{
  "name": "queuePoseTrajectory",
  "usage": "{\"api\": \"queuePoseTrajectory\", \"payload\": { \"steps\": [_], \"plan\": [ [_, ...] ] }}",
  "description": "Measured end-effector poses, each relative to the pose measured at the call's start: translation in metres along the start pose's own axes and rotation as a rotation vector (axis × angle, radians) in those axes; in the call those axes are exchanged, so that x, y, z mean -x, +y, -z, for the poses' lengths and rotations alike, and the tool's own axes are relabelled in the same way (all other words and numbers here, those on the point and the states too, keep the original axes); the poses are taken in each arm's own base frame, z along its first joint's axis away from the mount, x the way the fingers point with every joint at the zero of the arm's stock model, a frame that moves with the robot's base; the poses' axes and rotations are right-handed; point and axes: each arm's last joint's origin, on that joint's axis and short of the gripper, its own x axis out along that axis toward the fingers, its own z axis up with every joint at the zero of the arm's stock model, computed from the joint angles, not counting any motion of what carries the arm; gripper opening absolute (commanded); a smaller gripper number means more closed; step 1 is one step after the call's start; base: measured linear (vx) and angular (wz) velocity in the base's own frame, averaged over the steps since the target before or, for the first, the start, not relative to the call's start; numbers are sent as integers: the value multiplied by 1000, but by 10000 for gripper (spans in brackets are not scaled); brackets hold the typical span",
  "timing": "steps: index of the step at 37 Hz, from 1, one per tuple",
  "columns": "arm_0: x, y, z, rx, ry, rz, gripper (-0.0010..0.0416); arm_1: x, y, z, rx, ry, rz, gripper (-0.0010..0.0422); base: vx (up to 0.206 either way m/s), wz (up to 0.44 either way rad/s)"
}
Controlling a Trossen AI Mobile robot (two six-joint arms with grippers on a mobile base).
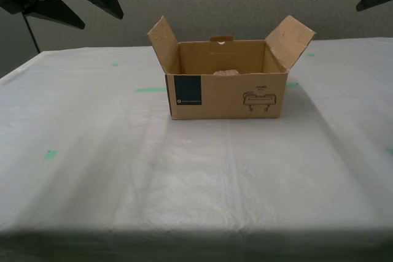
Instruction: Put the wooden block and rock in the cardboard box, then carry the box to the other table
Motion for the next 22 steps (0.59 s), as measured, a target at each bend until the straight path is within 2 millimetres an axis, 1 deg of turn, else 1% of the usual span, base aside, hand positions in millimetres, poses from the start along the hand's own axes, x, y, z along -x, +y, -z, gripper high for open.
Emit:
{"api": "queuePoseTrajectory", "payload": {
  "steps": [22],
  "plan": [
    [0, 0, 0, 1, 0, -1, 388, 0, 0, 0, 0, 0, 0, 389, 0, 0]
  ]
}}
